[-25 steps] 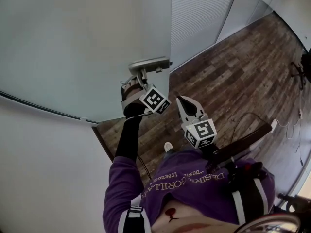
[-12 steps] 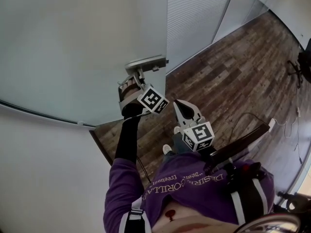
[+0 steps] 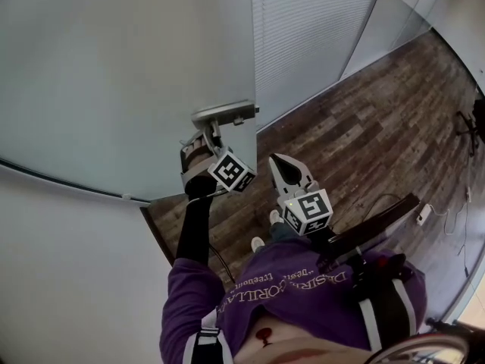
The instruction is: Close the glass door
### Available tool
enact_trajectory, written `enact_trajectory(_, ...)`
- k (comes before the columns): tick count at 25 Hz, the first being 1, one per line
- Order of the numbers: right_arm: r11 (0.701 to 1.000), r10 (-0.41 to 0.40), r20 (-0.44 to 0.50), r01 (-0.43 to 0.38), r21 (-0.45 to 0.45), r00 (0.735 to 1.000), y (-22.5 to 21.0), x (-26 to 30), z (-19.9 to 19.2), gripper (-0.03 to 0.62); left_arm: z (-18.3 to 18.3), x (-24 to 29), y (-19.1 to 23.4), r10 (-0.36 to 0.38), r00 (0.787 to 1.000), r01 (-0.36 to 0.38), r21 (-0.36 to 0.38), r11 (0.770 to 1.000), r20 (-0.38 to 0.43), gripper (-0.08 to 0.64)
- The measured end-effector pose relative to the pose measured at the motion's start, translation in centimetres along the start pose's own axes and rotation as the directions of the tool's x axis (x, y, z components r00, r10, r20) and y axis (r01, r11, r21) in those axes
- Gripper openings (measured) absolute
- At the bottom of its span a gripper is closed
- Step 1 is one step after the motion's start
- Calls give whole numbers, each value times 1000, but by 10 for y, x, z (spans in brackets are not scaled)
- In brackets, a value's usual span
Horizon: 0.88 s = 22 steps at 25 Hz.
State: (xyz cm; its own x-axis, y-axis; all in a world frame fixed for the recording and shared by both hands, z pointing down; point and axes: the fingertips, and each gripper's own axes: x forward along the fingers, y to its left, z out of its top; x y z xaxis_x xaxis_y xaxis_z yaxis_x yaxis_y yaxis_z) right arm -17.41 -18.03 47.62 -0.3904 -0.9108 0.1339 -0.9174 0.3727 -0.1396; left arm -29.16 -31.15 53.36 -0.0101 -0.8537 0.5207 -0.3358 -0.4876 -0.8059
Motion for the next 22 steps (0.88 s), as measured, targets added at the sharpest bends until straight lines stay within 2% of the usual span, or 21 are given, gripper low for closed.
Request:
enact_trajectory(2, 1000, 10, 1, -10, 0, 1000, -6, 5, 0, -3, 1, 1, -1, -10, 1000, 10, -18, 1000, -2, 127)
enact_trajectory(6, 999, 39, -1, -39, 2, 999, -16, 13, 8, -3, 6, 4, 7, 10, 1000, -10, -5, 1000, -20, 127)
enact_trajectory(10, 998, 67, -3, -67, -1, 998, -20, 21, 5, -3, 8, 10, 6, -8, 1000, 7, -45, 999, -16, 127)
enact_trajectory(13, 997, 79, -4, -79, -6, 997, -26, 20, 3, -3, 3, 16, 8, 18, 999, -19, -22, 1000, -38, 127)
enact_trajectory(16, 996, 88, -2, -88, -11, 996, -33, 17, 4, -3, 2, 17, 10, 26, 998, -28, -29, 999, -51, 127)
enact_trajectory(22, 994, 108, -30, -108, -8, 994, -38, 10, -17, -3, -2, 25, 7, 36, 997, -39, -60, 997, -62, 127)
